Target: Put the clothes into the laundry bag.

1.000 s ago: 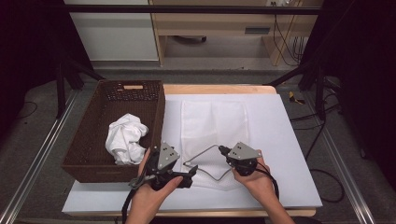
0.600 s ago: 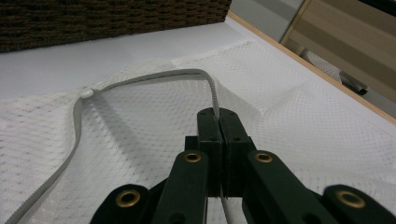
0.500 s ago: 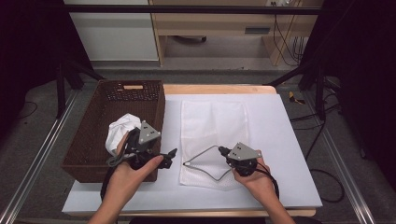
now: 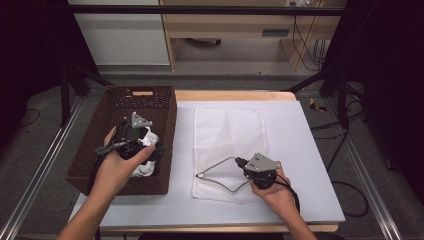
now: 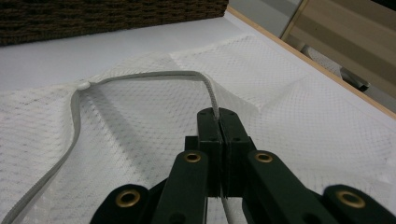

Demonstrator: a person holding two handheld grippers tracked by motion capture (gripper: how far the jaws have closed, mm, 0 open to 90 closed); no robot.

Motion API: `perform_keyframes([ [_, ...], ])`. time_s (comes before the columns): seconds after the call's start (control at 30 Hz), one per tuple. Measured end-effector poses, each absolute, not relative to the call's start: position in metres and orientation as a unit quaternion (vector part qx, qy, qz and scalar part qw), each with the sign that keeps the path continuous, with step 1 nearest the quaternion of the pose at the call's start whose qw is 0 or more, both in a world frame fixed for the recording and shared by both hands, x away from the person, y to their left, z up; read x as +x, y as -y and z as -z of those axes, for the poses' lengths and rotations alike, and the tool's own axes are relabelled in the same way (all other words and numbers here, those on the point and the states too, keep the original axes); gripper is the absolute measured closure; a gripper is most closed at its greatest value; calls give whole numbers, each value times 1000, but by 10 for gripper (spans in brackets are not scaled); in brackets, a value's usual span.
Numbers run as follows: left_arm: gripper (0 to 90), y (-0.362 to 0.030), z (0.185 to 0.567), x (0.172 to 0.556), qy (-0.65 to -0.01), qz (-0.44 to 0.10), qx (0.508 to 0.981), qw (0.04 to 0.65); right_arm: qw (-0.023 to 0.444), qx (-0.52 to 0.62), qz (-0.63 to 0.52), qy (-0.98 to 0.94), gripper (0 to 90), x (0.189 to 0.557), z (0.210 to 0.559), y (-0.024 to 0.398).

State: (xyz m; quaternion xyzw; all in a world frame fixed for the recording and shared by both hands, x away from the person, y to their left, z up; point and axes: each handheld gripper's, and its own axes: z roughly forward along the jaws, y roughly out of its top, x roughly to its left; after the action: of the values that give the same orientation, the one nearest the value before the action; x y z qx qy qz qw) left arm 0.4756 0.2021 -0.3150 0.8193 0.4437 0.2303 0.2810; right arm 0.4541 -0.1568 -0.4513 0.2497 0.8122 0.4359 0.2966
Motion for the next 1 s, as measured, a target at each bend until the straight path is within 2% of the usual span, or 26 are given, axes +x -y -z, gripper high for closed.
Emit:
perform_keyframes([
  [0.37,65,-234,343,518,-495,-187,817,228,293,248,-439,-813,893,455,451,159],
  [1.0,65,-253,380,541,-541,-167,808,161,276,225,-451,-818,893,456,447,152],
])
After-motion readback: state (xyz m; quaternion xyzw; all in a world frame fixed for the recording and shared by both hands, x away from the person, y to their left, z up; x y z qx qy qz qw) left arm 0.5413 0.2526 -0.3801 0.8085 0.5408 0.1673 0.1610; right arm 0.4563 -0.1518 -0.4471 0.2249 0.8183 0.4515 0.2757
